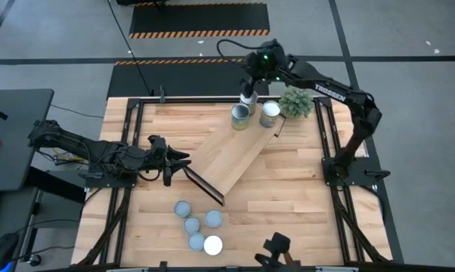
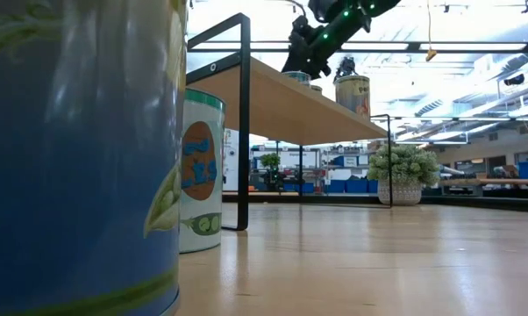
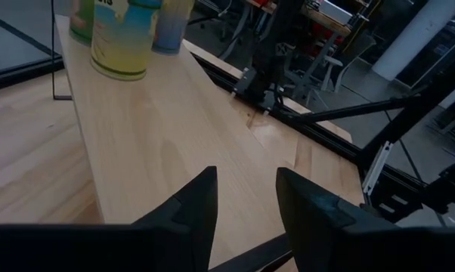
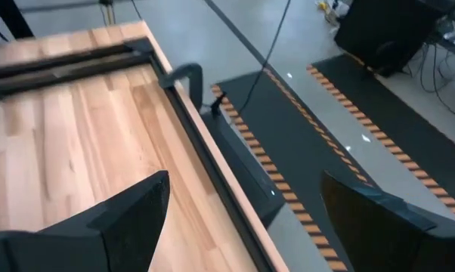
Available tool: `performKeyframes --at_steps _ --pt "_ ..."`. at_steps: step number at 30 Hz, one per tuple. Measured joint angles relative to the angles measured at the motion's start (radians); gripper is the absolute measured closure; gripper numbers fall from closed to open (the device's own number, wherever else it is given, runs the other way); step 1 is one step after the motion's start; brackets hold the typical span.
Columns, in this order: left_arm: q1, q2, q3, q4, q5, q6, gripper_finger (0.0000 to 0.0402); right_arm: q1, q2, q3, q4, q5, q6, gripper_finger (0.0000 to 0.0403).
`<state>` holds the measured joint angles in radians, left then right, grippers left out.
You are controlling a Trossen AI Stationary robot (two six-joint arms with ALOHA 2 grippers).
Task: Pick and place cans onto a shelf
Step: Adjust the canned oranges on the shelf
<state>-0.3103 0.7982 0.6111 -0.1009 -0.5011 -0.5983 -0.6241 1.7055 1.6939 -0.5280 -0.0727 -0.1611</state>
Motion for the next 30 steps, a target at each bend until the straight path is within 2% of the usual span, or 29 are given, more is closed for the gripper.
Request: performKeyframes --at_steps 9,13,21,30 --pt "0.0 0.0 0.0 0.0 0.0 0.0 0.026 -0.031 0.03 0.039 -0.014 -0.005 -0.011 0.0053" --pt "0.0 0.0 0.0 0.0 0.0 -0.001 0.026 -0.042 0.03 0.038 -0.068 -0.047 -0.015 0.0053" --pt "0.0 0.0 0.0 0.0 0.0 -0.001 0.026 -0.039 0.03 0.03 -0.185 -0.053 -0.067 0.0053" --pt "0.0 0.0 0.0 0.0 0.0 -0.001 0.026 -0.037 0.026 0.03 -0.216 -0.053 -0.077 0.0053"
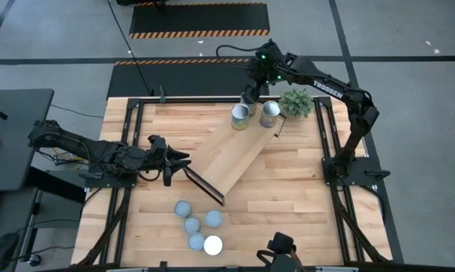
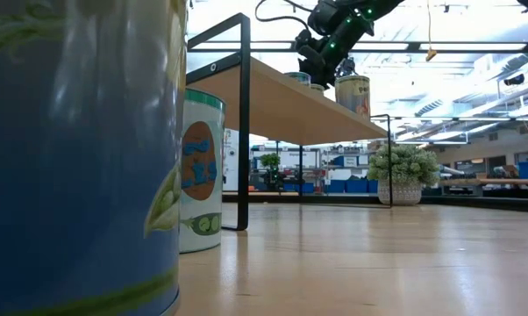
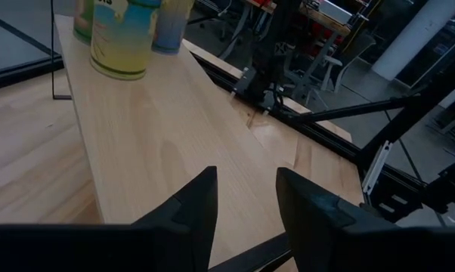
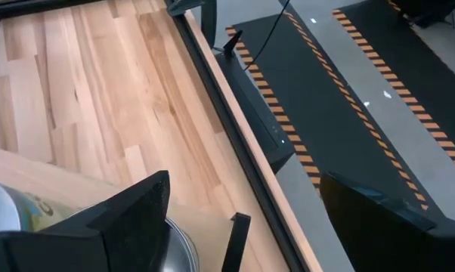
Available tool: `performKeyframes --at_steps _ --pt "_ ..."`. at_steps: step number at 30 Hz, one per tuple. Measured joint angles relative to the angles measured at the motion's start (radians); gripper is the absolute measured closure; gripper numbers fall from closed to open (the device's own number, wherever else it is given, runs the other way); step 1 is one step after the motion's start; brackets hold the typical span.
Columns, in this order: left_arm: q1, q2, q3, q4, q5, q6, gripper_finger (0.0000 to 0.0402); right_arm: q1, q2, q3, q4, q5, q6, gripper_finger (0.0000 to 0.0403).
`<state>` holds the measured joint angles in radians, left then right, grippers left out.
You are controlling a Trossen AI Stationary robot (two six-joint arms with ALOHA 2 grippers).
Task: Pick and place cans onto a shelf
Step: Adjust the canned oranges on the shelf, then put the canned peas on the shelf
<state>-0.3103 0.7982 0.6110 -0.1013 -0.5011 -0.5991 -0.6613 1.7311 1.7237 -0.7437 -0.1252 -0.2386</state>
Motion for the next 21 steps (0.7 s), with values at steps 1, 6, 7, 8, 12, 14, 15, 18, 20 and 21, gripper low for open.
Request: performKeyframes --at_steps 1,6,7,8,12,14,15,18,20,21 --pt "0.0 0.0 0.0 0.0 0.0 0.0 0.026 0.001 -0.001 0.0 -0.007 0.001 -0.001 0.0053" --pt "0.0 0.0 0.0 0.0 0.0 0.0 0.026 0.009 -0.009 0.0 -0.031 0.003 -0.006 0.0053" --pt "0.0 0.0 0.0 0.0 0.0 0.0 0.026 0.011 -0.009 0.0 -0.03 0.004 -0.007 0.0053" --pt "0.0 0.0 0.0 0.0 0.0 0.0 0.026 0.012 -0.012 0.0 -0.032 0.007 -0.007 0.0053" --pt "0.0 0.0 0.0 0.0 0.0 0.0 0.026 0.02 -0.023 0.008 -0.041 0.049 -0.027 0.0053" --pt "0.0 0.0 0.0 0.001 0.0 0.0 0.026 0.021 -0.031 0.024 -0.036 0.057 -0.035 0.0053" --pt "0.0 0.0 0.0 0.0 0.0 0.0 0.026 0.021 -0.034 0.035 -0.032 0.057 -0.035 0.0053" --pt "0.0 0.0 0.0 0.001 0.0 0.0 0.026 0.022 -0.034 0.066 -0.043 0.058 -0.034 0.0053" --pt "0.0 0.0 0.0 0.005 0.0 -0.009 0.026 0.034 -0.033 0.082 -0.038 0.058 -0.025 0.0053" --pt "0.0 0.0 0.0 0.006 0.0 -0.019 0.026 0.044 -0.033 0.091 -0.038 0.057 -0.018 0.0053"
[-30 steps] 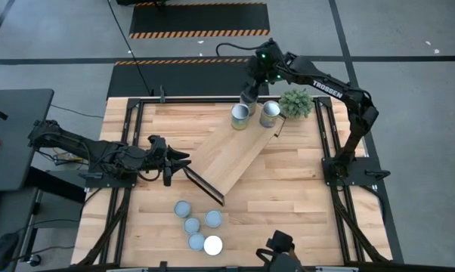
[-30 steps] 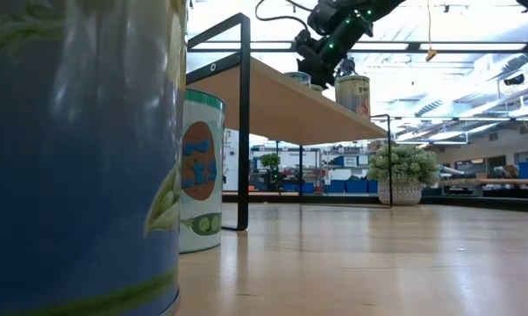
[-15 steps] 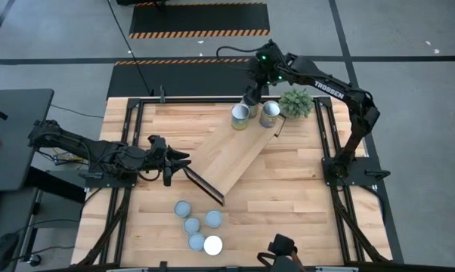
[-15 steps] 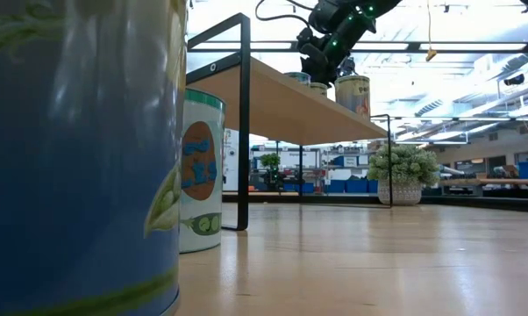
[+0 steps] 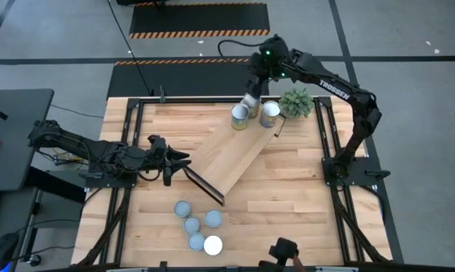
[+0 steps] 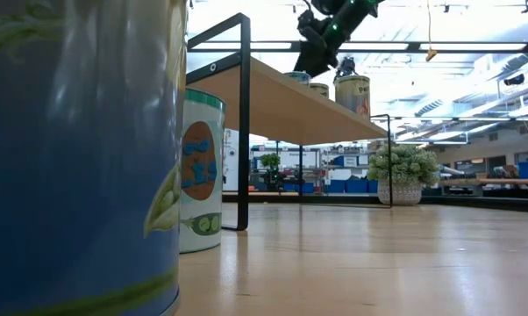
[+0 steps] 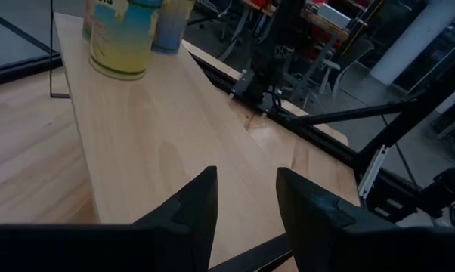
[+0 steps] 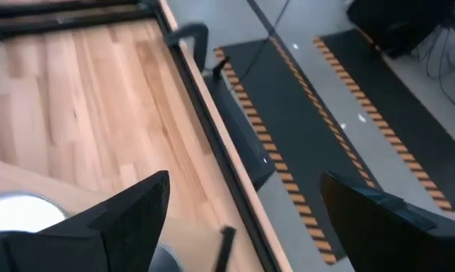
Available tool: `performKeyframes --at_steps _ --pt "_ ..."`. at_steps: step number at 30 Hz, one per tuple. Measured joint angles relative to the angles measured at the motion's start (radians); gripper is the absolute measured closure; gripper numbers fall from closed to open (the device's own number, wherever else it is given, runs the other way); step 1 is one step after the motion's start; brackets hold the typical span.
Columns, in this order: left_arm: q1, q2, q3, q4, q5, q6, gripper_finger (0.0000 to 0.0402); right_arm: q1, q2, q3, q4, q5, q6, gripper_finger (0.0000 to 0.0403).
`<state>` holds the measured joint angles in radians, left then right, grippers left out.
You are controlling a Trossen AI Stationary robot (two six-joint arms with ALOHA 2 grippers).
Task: Pick and place cans onto a shelf
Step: Put the canned peas on the shelf
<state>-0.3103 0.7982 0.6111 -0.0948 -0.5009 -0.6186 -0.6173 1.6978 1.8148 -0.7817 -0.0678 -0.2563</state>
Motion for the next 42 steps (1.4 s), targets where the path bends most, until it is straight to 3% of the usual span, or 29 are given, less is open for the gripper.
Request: performKeyframes --at_steps 5,13,24,42 --pt "-0.001 0.0 0.0 0.0 0.066 0.006 0.026 0.092 0.0 0.017 0.007 -0.004 0.009 0.0053" --pt "-0.002 0.0 0.025 -0.012 0.293 0.01 0.026 0.263 0.0 0.017 0.008 0.131 0.006 0.0053" --pt "-0.097 0.0 0.04 -0.139 0.518 -0.075 0.026 0.508 0.0 0.017 0.038 0.181 0.186 0.0053" --pt "-0.319 0.008 0.04 -0.217 0.541 -0.134 0.026 0.882 0.004 -0.037 0.074 0.356 0.535 0.0053"
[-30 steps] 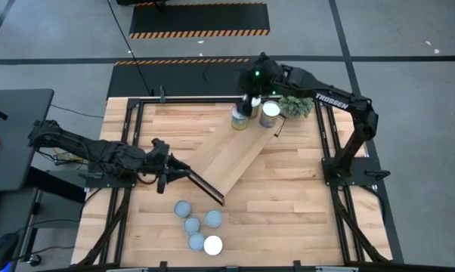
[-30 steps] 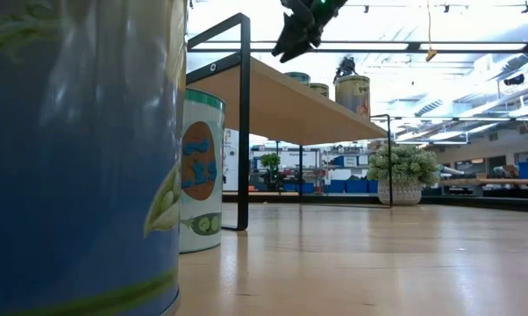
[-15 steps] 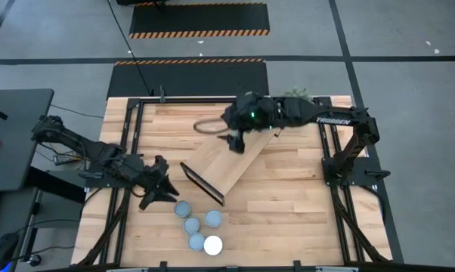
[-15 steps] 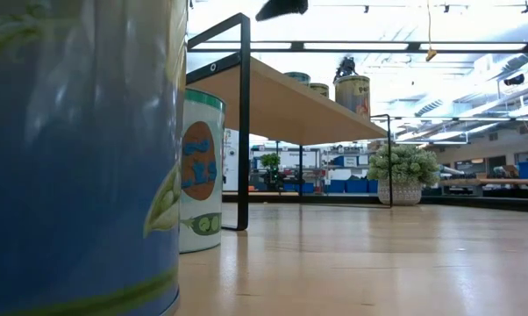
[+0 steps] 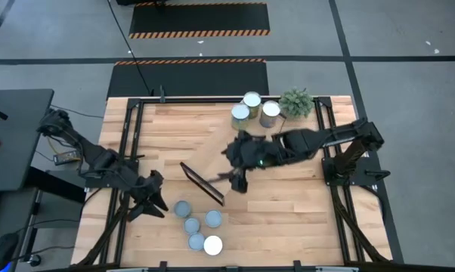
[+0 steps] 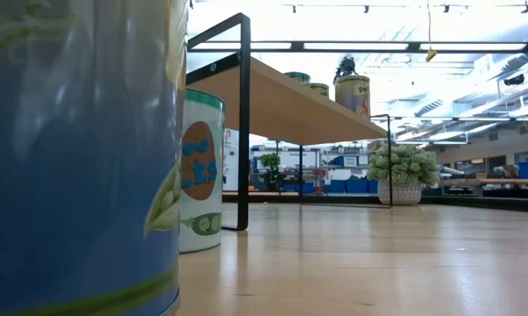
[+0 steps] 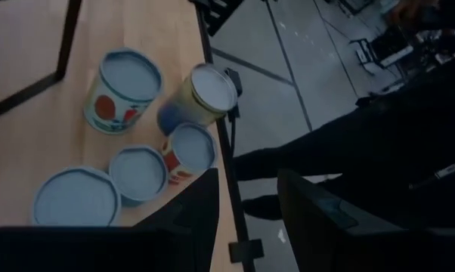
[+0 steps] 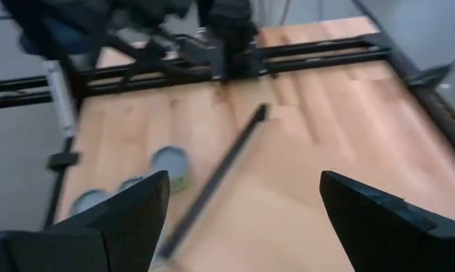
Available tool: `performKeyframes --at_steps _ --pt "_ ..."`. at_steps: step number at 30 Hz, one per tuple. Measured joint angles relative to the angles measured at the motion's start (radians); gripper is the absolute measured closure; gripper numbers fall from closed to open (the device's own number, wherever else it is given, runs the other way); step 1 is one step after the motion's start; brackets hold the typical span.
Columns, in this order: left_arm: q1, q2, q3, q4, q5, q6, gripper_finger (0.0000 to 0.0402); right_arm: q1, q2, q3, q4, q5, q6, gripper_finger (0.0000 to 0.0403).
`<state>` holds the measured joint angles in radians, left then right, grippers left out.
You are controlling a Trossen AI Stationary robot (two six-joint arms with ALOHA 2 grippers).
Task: Pick and place cans onto a shelf
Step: Put the canned peas on the shelf
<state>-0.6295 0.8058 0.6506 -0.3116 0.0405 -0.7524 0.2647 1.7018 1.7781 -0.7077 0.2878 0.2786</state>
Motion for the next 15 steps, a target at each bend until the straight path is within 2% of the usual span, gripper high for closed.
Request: performKeyframes --at_steps 7,12,15 --pt "-0.053 0.073 0.0 0.006 -0.004 0.003 0.026 0.114 -0.001 -0.069 0.062 0.055 0.069 0.0053" --pt "-0.084 0.144 0.0 0.014 -0.053 0.004 0.026 0.175 0.0 -0.142 0.102 0.06 0.113 0.0053" --pt "-0.102 0.192 0.0 0.072 -0.065 0.026 0.026 0.214 0.0 -0.2 0.124 0.06 0.14 0.0053"
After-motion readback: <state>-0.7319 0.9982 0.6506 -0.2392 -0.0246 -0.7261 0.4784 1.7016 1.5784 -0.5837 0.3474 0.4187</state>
